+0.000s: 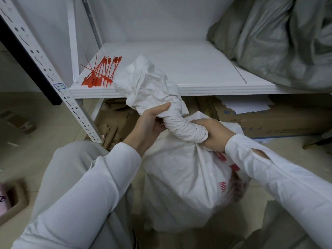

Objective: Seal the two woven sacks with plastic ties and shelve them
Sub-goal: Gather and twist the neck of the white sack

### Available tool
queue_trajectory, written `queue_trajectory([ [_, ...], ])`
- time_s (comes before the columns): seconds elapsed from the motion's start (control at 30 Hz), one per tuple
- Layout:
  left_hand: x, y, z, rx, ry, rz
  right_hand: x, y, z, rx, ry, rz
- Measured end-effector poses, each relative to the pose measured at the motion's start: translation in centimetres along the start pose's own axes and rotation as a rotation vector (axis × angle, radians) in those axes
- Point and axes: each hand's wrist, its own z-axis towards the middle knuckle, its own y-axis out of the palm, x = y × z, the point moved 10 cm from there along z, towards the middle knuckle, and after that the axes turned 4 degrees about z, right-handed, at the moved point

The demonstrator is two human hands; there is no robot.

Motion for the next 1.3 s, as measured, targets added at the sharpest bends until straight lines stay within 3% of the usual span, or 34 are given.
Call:
queue_trajectory([
  [0.2, -2.1, -1.2, 0.3, 0.114, -0.069, -0.05, 0.6, 0.2, 0.0, -0.117, 0.044, -0.287],
  [0.37, -2.5, -1.1, 0.0, 0.131, -0.062, -0.067, -2.4, -1.2, -0.1, -0.062, 0.018, -0.107],
  [0.47, -3.0, -0.8, 0.1, 0.116, -0.06, -0.092, -3.3, -1.1, -0.5, 0.018, 0.021, -0.124],
  [0.6, -3.2, -1.0, 0.3, 0.115, -0.071, -0.092, -5.0, -2.2, -0.9, 0.183, -0.145, -0.165],
  [0.8, -4.4, -0.9, -0.1, 0.152, -0.135, -0.075, -3.9, -0.2, -0.7, 0.013, -0.061, 0.01],
  [1.1, -5.4, -1.3, -1.0, 0.219, -0.226, 0.0, -4.1, 0.9, -0.6, -0.018, -0.069, -0.048],
  [1.3, -5.6, -2.1, -1.1, 0.271, -0.324, 0.255, -2.7, 0.6, -0.4, -0.009, -0.012, 0.06],
])
